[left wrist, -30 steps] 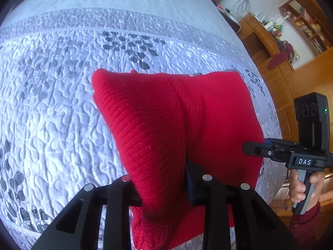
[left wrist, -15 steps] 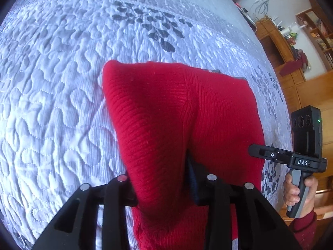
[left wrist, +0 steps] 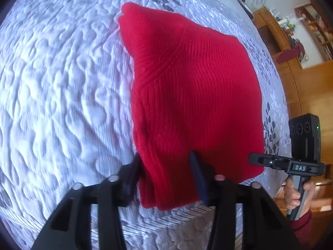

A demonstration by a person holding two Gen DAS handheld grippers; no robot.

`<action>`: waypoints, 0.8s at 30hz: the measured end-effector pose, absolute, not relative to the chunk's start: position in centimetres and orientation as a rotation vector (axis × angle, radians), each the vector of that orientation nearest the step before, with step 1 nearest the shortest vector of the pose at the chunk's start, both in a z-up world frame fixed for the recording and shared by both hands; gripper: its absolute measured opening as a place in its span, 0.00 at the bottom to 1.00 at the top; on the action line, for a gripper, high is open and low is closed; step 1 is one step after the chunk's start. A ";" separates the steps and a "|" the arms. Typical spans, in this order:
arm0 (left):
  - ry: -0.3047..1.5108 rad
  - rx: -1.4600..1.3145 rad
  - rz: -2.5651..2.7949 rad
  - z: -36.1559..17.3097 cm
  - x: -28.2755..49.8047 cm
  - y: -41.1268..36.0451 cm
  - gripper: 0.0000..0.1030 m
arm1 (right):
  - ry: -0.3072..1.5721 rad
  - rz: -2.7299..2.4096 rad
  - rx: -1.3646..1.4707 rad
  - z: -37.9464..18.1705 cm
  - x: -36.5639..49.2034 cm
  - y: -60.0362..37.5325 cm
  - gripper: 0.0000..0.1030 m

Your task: Fold small clothes

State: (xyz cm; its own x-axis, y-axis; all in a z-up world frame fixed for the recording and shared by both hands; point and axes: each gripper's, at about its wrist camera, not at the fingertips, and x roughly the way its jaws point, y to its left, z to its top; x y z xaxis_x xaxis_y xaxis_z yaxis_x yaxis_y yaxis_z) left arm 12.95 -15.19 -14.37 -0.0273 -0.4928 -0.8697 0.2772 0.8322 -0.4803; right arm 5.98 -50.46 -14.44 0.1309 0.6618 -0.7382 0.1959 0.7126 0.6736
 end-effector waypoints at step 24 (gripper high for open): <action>1.346 0.056 -0.433 -11.4 7.0 -18.8 0.61 | 1.303 0.122 0.454 -9.9 0.6 -51.0 0.54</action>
State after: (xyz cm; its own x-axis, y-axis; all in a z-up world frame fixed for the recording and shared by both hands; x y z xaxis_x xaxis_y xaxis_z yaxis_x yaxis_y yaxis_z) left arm 7.05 -18.81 -11.42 0.1567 -0.2706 -0.9498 0.3341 0.9195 -0.2069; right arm 0.56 -51.02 -9.93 0.2719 0.3377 -0.9011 0.1650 0.9062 0.3894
